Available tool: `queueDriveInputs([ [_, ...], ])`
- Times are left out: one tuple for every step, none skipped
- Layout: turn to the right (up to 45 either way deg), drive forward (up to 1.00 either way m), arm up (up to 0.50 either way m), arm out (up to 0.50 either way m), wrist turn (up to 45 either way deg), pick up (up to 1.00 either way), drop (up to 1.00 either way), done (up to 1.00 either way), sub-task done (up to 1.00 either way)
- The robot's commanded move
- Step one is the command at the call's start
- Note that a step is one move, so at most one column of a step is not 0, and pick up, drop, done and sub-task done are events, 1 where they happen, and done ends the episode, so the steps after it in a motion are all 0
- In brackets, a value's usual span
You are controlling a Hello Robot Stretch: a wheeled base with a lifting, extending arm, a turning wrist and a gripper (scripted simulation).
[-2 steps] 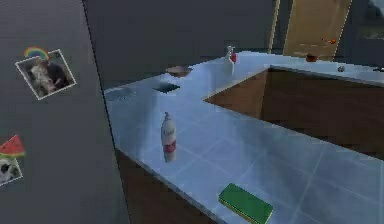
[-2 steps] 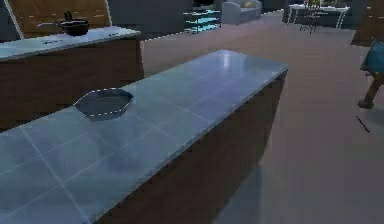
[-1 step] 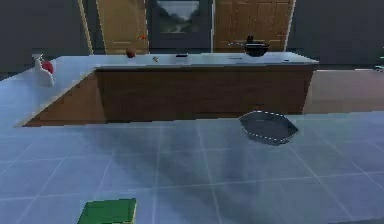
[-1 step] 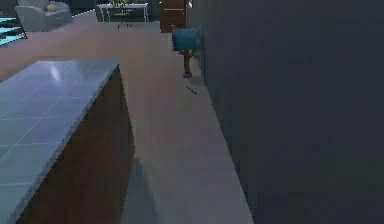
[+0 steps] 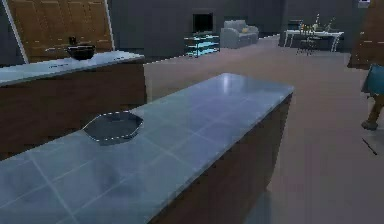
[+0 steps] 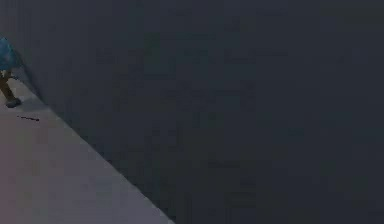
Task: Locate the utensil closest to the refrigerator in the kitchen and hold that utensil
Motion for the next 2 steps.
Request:
queueDriveInputs([
  [39.0,0.0,0.0,0.0,0.0,0.0,0.0,0.0,0.0],
  [0.0,0.15,0.0,0.0,0.0,0.0,0.0,0.0,0.0],
])
